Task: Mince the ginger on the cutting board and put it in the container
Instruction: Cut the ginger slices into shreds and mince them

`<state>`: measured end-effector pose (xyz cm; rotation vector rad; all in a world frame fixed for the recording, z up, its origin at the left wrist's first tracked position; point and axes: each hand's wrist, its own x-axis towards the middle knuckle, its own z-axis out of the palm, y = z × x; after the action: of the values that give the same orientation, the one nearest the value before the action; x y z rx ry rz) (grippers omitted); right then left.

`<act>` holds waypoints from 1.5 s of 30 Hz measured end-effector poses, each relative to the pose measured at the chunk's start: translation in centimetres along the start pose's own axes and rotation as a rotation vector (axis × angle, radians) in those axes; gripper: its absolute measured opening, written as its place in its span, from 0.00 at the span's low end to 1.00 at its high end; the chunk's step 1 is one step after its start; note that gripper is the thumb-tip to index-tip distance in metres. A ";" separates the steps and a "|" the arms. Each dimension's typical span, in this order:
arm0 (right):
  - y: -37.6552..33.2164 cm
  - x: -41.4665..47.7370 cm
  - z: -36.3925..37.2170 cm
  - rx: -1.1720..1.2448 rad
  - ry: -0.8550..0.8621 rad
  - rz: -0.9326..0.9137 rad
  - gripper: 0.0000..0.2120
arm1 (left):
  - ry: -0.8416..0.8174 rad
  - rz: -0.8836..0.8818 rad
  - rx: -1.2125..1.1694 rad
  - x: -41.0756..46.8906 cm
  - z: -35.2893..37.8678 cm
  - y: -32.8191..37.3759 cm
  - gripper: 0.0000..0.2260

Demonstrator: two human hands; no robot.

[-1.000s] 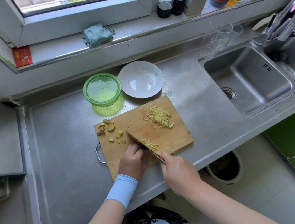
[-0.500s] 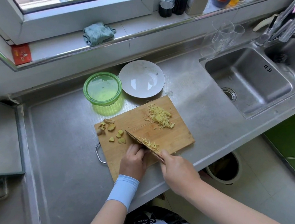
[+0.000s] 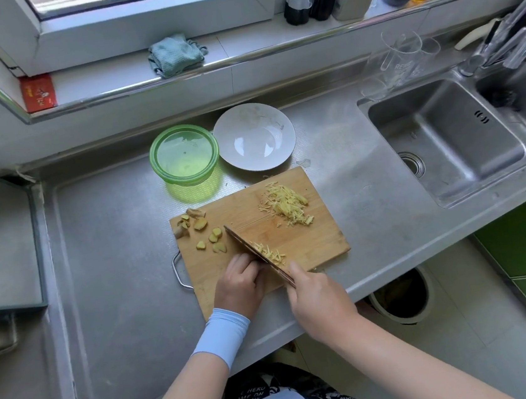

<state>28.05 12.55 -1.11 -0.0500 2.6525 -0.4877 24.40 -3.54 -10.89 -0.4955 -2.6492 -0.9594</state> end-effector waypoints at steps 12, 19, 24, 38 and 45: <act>-0.1 0.5 0.8 0.005 -0.002 0.002 0.11 | -0.026 -0.019 -0.014 -0.2 0.0 -0.2 0.08; -0.1 0.2 0.5 0.026 0.006 -0.010 0.13 | -0.011 -0.031 -0.023 0.0 -0.5 -0.2 0.08; 0.7 -2.0 0.1 -0.005 -0.002 -0.025 0.03 | 0.015 -0.044 -0.051 0.0 -0.2 -0.2 0.09; 0.2 0.2 0.6 0.011 0.017 -0.036 0.11 | 0.039 -0.059 -0.027 -0.4 0.3 0.2 0.09; 1.3 -1.7 0.6 -0.033 -0.027 -0.020 0.05 | 0.062 -0.073 -0.022 -0.6 0.5 0.1 0.11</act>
<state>29.88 13.76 -1.35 -0.0927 2.6362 -0.4468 24.92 -3.26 -11.38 -0.3706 -2.6195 -1.0099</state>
